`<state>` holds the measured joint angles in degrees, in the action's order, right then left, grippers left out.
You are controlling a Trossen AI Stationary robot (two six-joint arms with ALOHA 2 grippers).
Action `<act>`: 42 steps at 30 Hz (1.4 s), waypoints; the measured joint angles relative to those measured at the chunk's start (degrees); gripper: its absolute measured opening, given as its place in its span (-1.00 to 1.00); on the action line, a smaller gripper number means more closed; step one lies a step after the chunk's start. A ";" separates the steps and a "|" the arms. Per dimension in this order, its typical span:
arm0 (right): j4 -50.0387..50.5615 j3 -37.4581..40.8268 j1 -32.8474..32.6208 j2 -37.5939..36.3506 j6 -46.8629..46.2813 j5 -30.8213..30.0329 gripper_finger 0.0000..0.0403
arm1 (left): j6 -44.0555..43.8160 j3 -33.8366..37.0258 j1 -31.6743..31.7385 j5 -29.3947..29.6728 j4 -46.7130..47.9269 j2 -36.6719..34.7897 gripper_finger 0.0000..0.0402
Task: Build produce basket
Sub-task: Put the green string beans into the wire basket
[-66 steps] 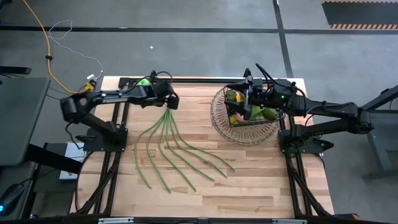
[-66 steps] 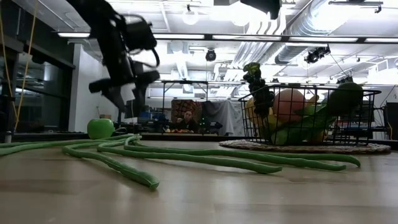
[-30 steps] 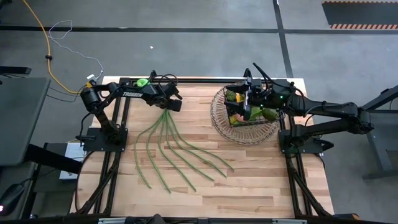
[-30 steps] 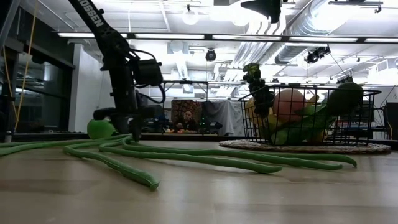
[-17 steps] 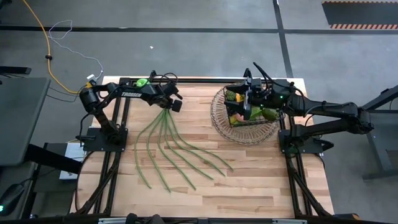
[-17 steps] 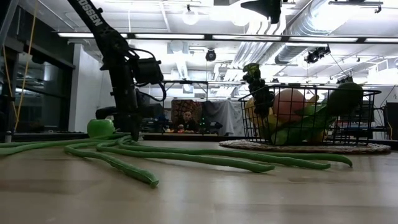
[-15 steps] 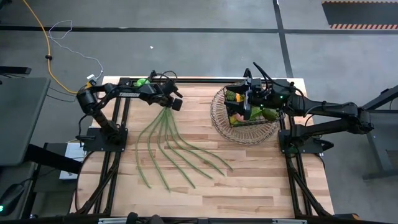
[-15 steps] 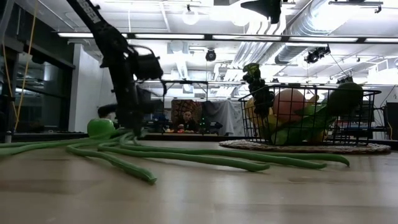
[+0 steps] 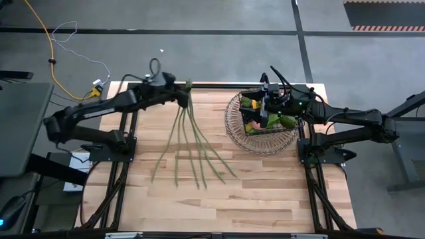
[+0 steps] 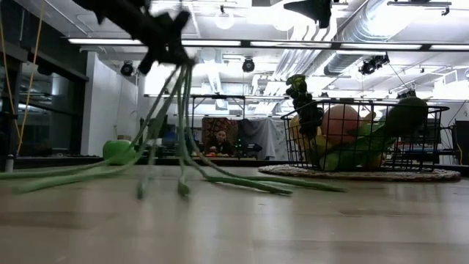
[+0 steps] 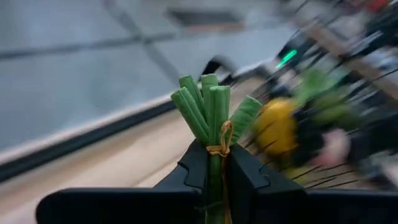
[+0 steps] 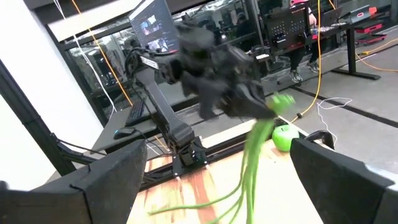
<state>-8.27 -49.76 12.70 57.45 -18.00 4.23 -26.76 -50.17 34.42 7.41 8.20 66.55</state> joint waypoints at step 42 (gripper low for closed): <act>-28.63 -0.04 -7.99 23.83 3.14 -12.24 0.91 | 18.84 -40.50 -19.65 4.07 -8.42 13.52 -0.91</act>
<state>-36.90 -49.80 4.71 81.28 -14.85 -8.02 -7.92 -90.68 14.76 11.49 -0.22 80.07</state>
